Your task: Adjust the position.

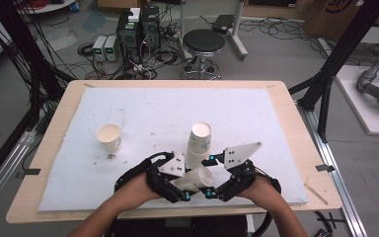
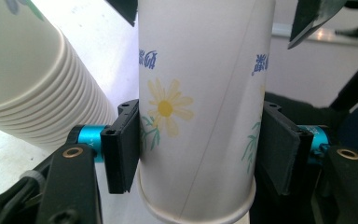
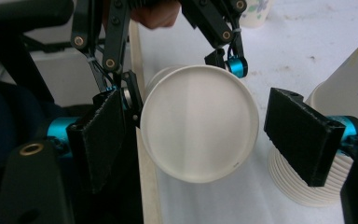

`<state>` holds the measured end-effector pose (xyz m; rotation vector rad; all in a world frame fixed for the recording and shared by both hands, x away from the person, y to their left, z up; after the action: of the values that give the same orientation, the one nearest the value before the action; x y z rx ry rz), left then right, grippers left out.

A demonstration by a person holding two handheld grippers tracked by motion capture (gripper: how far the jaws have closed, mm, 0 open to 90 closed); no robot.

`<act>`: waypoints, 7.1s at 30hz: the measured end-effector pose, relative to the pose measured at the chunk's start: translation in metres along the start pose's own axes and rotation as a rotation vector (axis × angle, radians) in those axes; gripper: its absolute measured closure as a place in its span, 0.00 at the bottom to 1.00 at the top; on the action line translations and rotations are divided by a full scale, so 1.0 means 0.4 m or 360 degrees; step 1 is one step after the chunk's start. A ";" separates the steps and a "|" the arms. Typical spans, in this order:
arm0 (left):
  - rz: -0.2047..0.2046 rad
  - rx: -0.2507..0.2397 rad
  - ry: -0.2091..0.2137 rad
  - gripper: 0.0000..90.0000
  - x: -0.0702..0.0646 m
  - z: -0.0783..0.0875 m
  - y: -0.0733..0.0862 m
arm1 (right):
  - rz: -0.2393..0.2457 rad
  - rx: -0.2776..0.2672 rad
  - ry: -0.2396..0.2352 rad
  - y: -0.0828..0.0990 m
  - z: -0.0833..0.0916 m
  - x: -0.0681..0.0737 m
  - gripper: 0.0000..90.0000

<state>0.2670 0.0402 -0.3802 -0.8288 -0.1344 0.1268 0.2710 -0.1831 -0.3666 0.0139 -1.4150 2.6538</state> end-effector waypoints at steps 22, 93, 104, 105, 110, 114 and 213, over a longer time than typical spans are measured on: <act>-0.0083 0.0178 0.0083 0.41 -0.005 -0.005 -0.004 | 0.0173 0.0321 -0.0090 -0.023 -0.036 0.003 0.42; 0.0225 -0.0897 0.0053 0.28 -0.015 0.000 0.089 | -0.0076 -0.0407 -0.0181 0.097 0.060 -0.010 0.42; 0.0194 -0.0818 0.0057 0.36 -0.014 0.019 0.086 | -0.0076 -0.0343 -0.0171 0.088 0.052 -0.006 0.39; 0.0188 -0.0798 0.0053 0.36 -0.013 0.022 0.086 | -0.0076 -0.0343 -0.0171 0.088 0.052 -0.006 0.39; 0.0188 -0.0689 0.0041 0.36 -0.007 0.041 0.081 | -0.0126 -0.0359 -0.0072 0.079 0.059 -0.004 0.24; 0.0162 -0.0544 0.0018 0.36 -0.002 0.058 0.066 | -0.0069 -0.0301 0.0003 0.062 0.064 0.004 0.24; 0.0157 -0.0326 -0.0147 0.20 0.024 0.122 0.016 | 0.0132 0.0293 0.0190 0.043 -0.011 0.005 0.43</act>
<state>0.2678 0.0814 -0.3518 -1.0345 -0.1960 0.2472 0.2671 -0.1885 -0.3832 -0.1851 -1.1565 2.7908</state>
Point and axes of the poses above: each handheld gripper's, and its own axes: z roughly backward along the jaws, y roughly out of its underside, x roughly to its left, the point moved 1 cm from there along -z, roughly forward along the jaws, and after that the axes turned 3 degrees about -y, right-handed, at the moved point
